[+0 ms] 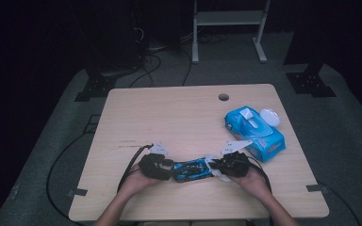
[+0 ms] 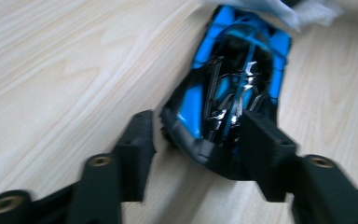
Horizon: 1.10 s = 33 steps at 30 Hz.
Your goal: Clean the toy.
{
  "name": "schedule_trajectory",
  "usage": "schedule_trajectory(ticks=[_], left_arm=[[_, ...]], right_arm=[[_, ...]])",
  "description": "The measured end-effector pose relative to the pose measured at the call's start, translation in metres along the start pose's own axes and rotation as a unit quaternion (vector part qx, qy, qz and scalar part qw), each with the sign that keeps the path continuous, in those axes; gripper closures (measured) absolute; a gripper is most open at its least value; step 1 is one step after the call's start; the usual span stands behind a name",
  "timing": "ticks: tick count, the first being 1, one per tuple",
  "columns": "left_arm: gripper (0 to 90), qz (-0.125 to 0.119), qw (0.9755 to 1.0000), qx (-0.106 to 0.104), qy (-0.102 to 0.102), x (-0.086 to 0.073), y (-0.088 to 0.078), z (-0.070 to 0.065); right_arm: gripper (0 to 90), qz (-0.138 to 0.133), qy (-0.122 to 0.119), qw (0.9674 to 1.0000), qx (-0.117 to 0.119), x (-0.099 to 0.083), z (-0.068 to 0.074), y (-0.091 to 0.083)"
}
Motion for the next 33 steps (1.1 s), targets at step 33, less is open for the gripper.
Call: schedule_trajectory(ticks=[33], left_arm=[[58.6, -0.051, 0.9956, 0.029, 0.073, -0.007, -0.010, -0.021]], right_arm=[[63.5, 0.002, 0.044, 0.9988, 0.024, -0.009, -0.015, -0.006]])
Point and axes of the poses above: each handheld gripper's, and its own axes: y roughly forward along the jaws, x roughly out of its top, z roughly to its left, the point moved 6 cm from there along y, roughly forward along the jaws, and after that the axes turned 12 degrees about -z, right-handed, at the moved point
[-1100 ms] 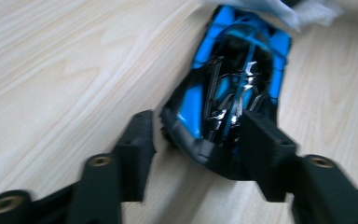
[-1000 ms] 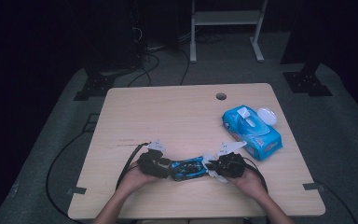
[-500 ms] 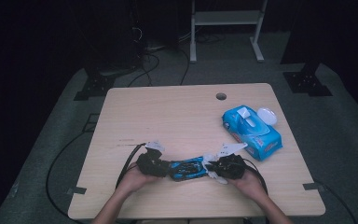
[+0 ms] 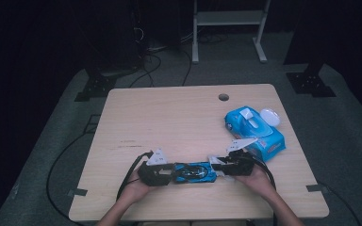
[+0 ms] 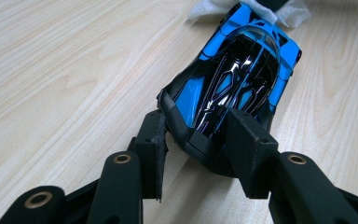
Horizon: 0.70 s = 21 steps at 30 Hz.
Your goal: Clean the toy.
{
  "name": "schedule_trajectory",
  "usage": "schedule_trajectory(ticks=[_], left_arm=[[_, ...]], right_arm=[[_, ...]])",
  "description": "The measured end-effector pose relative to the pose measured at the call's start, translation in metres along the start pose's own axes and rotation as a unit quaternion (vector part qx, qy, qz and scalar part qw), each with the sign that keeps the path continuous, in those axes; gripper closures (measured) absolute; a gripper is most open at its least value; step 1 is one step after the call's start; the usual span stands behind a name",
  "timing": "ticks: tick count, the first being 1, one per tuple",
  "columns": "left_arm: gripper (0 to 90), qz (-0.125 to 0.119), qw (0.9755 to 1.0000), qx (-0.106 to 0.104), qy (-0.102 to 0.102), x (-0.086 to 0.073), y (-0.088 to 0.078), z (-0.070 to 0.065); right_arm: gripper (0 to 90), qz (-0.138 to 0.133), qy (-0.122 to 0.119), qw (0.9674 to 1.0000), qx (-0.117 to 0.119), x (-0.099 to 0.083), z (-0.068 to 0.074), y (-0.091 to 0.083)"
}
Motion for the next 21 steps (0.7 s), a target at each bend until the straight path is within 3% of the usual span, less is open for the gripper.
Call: schedule_trajectory(ticks=[4, 6, 13, 21], left_arm=[[58.5, -0.009, 0.9999, 0.000, 0.009, -0.002, -0.001, -0.001], [58.4, -0.014, 0.9999, 0.002, 0.003, -0.003, -0.002, -0.002], [58.4, -0.024, 0.9996, 0.006, 0.011, -0.004, -0.003, -0.003], [58.3, -0.035, 0.9990, 0.009, 0.026, -0.006, -0.005, -0.006]], right_arm=[[56.5, 0.005, 0.037, 0.9985, 0.039, -0.002, -0.002, 0.004], [51.6, 0.013, 0.050, 0.9974, 0.050, -0.003, -0.002, 0.007], [44.7, 0.042, 0.064, 0.9947, 0.069, -0.003, -0.005, 0.014], [40.9, 0.045, 0.088, 0.9905, 0.095, -0.005, -0.005, 0.020]])
Point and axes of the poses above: each handheld gripper's, and its own axes: y roughly forward along the jaws, x roughly out of its top, z roughly to its left, the point moved 6 cm from there along y, roughly forward along the jaws, and after that the axes turned 12 degrees about -z, right-handed, at the moved point
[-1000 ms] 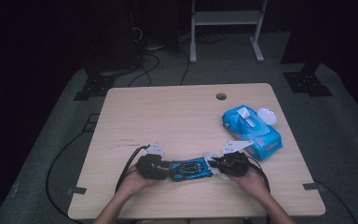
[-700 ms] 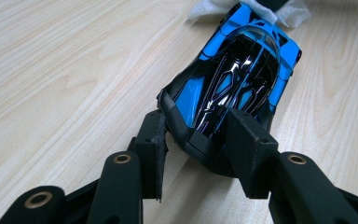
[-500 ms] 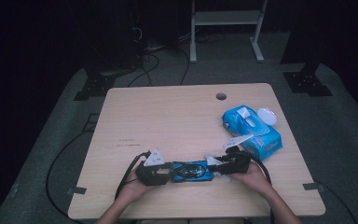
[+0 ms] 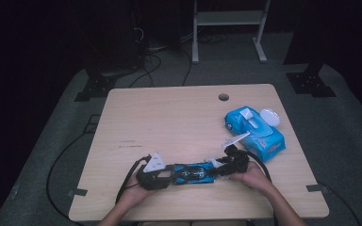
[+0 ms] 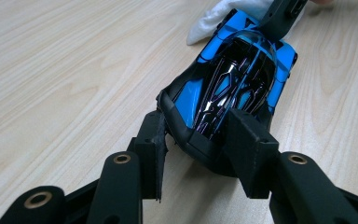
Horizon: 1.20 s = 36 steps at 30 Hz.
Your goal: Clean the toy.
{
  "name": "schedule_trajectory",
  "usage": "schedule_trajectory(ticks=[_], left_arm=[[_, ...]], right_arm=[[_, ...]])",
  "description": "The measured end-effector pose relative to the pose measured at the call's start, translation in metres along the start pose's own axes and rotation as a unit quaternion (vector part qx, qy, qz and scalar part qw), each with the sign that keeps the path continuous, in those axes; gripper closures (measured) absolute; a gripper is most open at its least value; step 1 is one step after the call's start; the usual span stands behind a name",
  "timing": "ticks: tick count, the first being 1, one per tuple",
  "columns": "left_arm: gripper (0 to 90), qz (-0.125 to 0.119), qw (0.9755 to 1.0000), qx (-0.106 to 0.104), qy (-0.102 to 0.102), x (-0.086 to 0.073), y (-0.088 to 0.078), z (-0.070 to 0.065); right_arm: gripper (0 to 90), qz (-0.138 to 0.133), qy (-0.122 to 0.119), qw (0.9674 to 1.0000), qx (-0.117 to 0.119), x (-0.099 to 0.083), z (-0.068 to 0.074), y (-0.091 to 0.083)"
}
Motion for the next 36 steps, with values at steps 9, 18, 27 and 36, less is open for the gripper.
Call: schedule_trajectory(ticks=[9, 18, 27, 36], left_arm=[[52.6, -0.005, 0.9998, 0.001, 0.017, -0.001, -0.001, -0.004], [27.9, 0.033, 0.9969, -0.037, -0.061, -0.003, 0.003, 0.008], [40.9, 0.047, 0.9878, -0.139, -0.052, -0.001, 0.019, -0.006], [48.0, 0.040, 0.9915, -0.123, 0.010, 0.001, 0.015, -0.007]], right_arm=[[46.4, -0.008, -0.005, 0.9999, 0.011, 0.000, 0.002, -0.002], [47.8, -0.034, -0.085, 0.9954, -0.026, -0.003, 0.018, -0.008], [59.7, -0.052, -0.126, 0.9904, -0.025, -0.007, 0.034, -0.023], [59.3, -0.047, -0.195, 0.9777, -0.061, -0.004, 0.042, -0.024]])
Point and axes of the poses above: each handheld gripper's, and its own axes: y roughly forward along the jaws, x roughly out of its top, z roughly to its left, the point moved 6 cm from there along y, roughly forward along the jaws, and after that the axes turned 12 degrees about -z, right-handed, at the moved point
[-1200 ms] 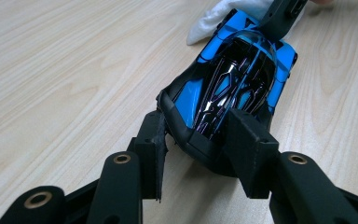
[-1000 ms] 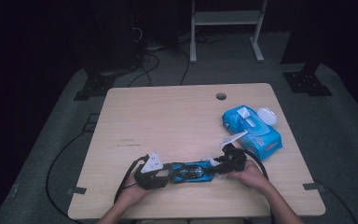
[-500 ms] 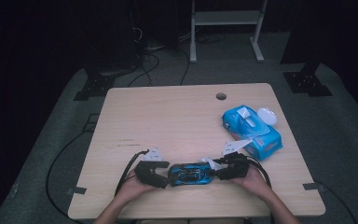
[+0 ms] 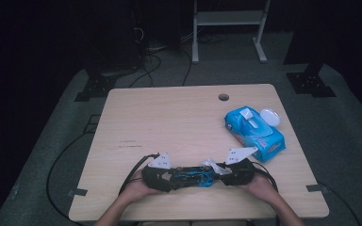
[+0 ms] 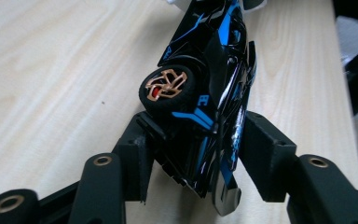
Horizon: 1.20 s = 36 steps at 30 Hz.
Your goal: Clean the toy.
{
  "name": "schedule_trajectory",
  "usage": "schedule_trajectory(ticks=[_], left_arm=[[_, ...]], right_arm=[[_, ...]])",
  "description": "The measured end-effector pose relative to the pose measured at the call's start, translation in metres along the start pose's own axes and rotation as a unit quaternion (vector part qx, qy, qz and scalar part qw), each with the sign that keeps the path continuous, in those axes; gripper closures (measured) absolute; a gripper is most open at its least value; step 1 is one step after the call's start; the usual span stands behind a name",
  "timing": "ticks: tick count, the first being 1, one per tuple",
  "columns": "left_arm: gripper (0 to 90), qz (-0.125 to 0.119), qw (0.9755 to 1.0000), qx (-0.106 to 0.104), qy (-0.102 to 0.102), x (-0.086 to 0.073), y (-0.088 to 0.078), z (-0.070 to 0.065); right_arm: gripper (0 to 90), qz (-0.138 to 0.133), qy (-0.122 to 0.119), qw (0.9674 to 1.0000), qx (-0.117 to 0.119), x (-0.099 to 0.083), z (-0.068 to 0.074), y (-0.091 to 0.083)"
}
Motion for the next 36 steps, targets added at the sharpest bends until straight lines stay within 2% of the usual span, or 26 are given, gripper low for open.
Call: schedule_trajectory(ticks=[4, 8, 10, 12, 14, 17, 19, 21, 23, 26, 28, 30, 33, 36], left_arm=[[48.6, 0.001, 0.9993, 0.029, 0.023, 0.003, 0.003, 0.004], [49.6, 0.002, 0.9974, 0.061, 0.039, 0.006, 0.009, 0.011], [50.0, 0.011, 0.9951, 0.083, 0.052, 0.010, 0.014, 0.014], [50.1, 0.017, 0.9933, 0.096, 0.062, 0.013, 0.019, 0.017], [50.1, 0.010, 0.9935, 0.095, 0.063, 0.013, 0.021, 0.018], [49.8, 0.008, 0.9937, 0.091, 0.065, 0.013, 0.022, 0.016], [49.0, -0.002, 0.9955, 0.078, 0.055, 0.014, 0.021, 0.015], [48.4, -0.022, 0.9966, 0.068, 0.039, 0.015, 0.019, 0.013], [48.5, -0.021, 0.9968, 0.067, 0.038, 0.014, 0.018, 0.013], [49.3, -0.025, 0.9972, 0.060, 0.036, 0.014, 0.016, 0.011], [51.4, -0.027, 0.9971, 0.060, 0.038, 0.014, 0.014, 0.011], [54.3, -0.032, 0.9972, 0.057, 0.037, 0.015, 0.013, 0.011], [55.2, -0.033, 0.9973, 0.055, 0.035, 0.015, 0.014, 0.011], [56.4, -0.035, 0.9972, 0.053, 0.039, 0.016, 0.014, 0.009]], right_arm=[[58.1, 0.014, -0.034, 0.9990, -0.027, 0.005, -0.003, 0.003], [53.9, 0.013, -0.027, 0.9984, -0.048, 0.009, -0.016, 0.009], [52.1, 0.016, -0.028, 0.9974, -0.064, 0.011, -0.024, 0.013], [50.5, 0.020, -0.034, 0.9961, -0.078, 0.013, -0.029, 0.014], [49.9, 0.023, -0.033, 0.9955, -0.085, 0.014, -0.032, 0.013], [49.5, 0.020, -0.026, 0.9961, -0.082, 0.012, -0.033, 0.009], [48.7, 0.018, -0.025, 0.9963, -0.080, 0.012, -0.032, 0.006], [48.4, 0.014, -0.024, 0.9968, -0.075, 0.012, -0.031, 0.004], [49.1, 0.011, -0.023, 0.9968, -0.075, 0.012, -0.031, 0.003], [51.5, -0.004, -0.006, 0.9974, -0.072, 0.013, -0.032, -0.002], [55.4, -0.012, -0.001, 0.9973, -0.072, 0.013, -0.032, -0.007], [65.3, -0.020, 0.008, 0.9969, -0.075, 0.013, -0.033, -0.011], [76.3, -0.015, 0.016, 0.9962, -0.084, 0.012, -0.035, -0.013], [81.9, -0.030, 0.017, 0.9952, -0.091, 0.019, -0.035, -0.016]])
Point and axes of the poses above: each handheld gripper's, and its own axes: y roughly forward along the jaws, x roughly out of its top, z roughly to its left, the point moved 6 cm from there along y, roughly forward along the jaws, and after that the axes turned 12 degrees about -z, right-handed, at the moved point
